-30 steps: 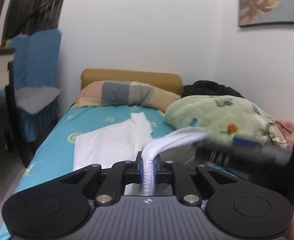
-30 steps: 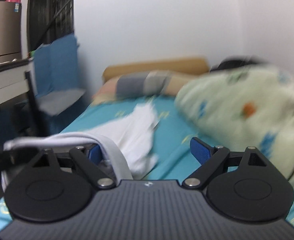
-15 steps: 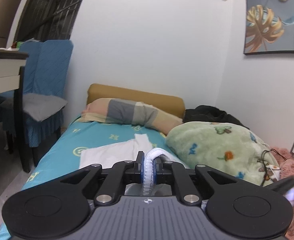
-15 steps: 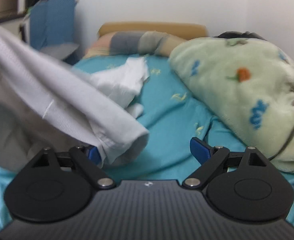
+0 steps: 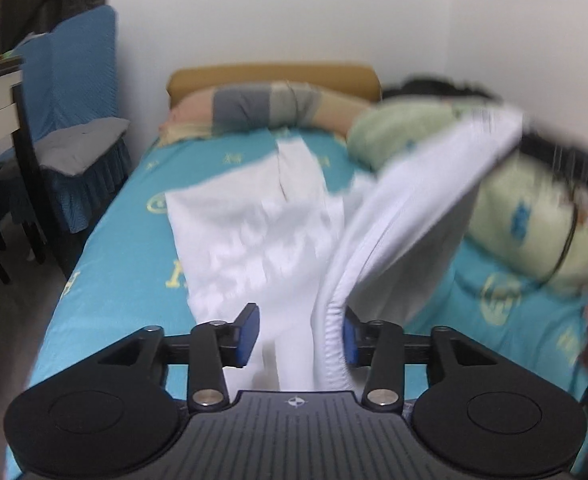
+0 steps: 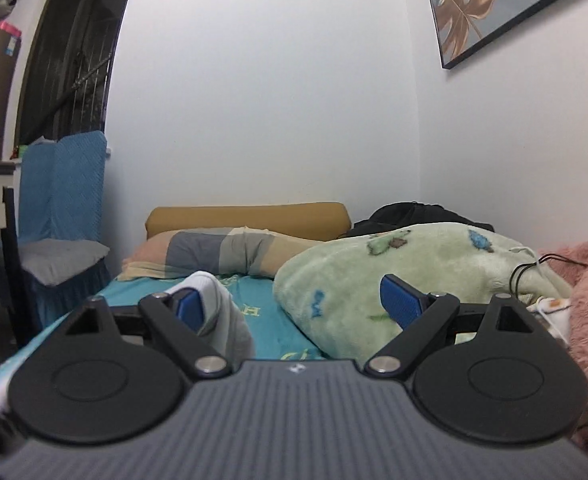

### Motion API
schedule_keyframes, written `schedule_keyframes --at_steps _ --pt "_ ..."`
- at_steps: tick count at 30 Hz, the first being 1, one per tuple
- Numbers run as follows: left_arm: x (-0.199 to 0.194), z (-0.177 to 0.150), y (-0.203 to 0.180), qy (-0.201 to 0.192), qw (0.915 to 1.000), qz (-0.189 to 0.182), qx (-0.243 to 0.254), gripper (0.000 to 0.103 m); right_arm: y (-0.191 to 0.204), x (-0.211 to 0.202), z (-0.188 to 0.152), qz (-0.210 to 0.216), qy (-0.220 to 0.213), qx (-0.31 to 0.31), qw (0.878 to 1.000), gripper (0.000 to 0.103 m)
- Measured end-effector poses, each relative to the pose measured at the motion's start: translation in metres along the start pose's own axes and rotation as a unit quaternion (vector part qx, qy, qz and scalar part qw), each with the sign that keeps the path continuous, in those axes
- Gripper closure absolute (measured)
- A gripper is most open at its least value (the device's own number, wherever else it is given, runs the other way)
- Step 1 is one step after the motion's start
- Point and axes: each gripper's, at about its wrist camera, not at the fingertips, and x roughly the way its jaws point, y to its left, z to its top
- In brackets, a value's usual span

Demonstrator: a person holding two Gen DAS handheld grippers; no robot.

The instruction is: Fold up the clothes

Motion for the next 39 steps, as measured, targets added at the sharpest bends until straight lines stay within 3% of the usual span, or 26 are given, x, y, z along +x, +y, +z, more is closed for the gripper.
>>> schedule_keyframes --at_steps 2,4,6,9,12,15,18,20,23,27,30,32,36,39 --pt "0.012 -0.012 -0.015 0.023 0.9931 0.081 0.081 0.041 0.000 0.003 0.000 -0.006 0.000 -0.002 1.000 0.013" --pt "0.013 -0.014 -0.013 0.021 0.9894 0.112 0.090 0.030 0.000 0.007 0.000 -0.011 0.000 -0.004 1.000 0.013" --pt "0.012 -0.014 -0.010 0.017 0.9867 0.136 0.088 0.027 -0.001 0.010 0.001 -0.017 0.000 -0.006 1.000 0.013" --pt "-0.007 0.000 0.020 -0.021 0.9896 0.142 -0.013 0.026 -0.001 0.015 0.001 -0.025 -0.001 -0.009 1.000 0.013" --pt "-0.030 0.012 0.052 -0.081 0.9781 0.146 -0.125 0.016 -0.001 0.038 -0.014 -0.032 0.056 -0.035 0.997 0.013" --pt "-0.048 0.019 0.063 -0.104 0.9683 0.145 -0.175 0.015 -0.001 0.043 -0.023 -0.027 0.073 -0.032 0.996 0.013" --pt "-0.076 0.035 0.069 -0.136 0.9592 0.150 -0.198 0.020 0.003 0.026 0.004 -0.027 0.032 -0.044 0.998 0.013" --pt "-0.099 0.051 0.072 -0.163 0.9530 0.155 -0.203 0.020 0.001 0.012 0.038 -0.016 0.005 -0.028 0.999 0.013" --pt "-0.149 0.087 0.072 -0.234 0.9400 0.174 -0.177 0.020 -0.001 -0.011 0.104 -0.007 -0.036 -0.009 0.999 0.013" --pt "-0.238 0.137 0.079 -0.307 0.9133 0.179 -0.199 0.020 -0.001 -0.055 0.197 0.003 -0.114 -0.017 0.993 0.013" --pt "-0.318 0.171 0.079 -0.370 0.8886 0.170 -0.211 0.020 -0.004 -0.098 0.264 0.005 -0.172 -0.034 0.985 0.013" --pt "-0.369 0.187 0.074 -0.406 0.8756 0.164 -0.203 0.020 -0.009 -0.127 0.305 0.007 -0.191 -0.032 0.981 0.013" --pt "-0.455 0.207 0.054 -0.441 0.8649 0.147 -0.188 0.018 -0.028 -0.185 0.371 0.011 -0.210 -0.017 0.977 0.013" --pt "-0.498 0.213 0.037 -0.455 0.8621 0.135 -0.178 0.015 -0.039 -0.212 0.394 -0.002 -0.215 -0.024 0.976 0.012"
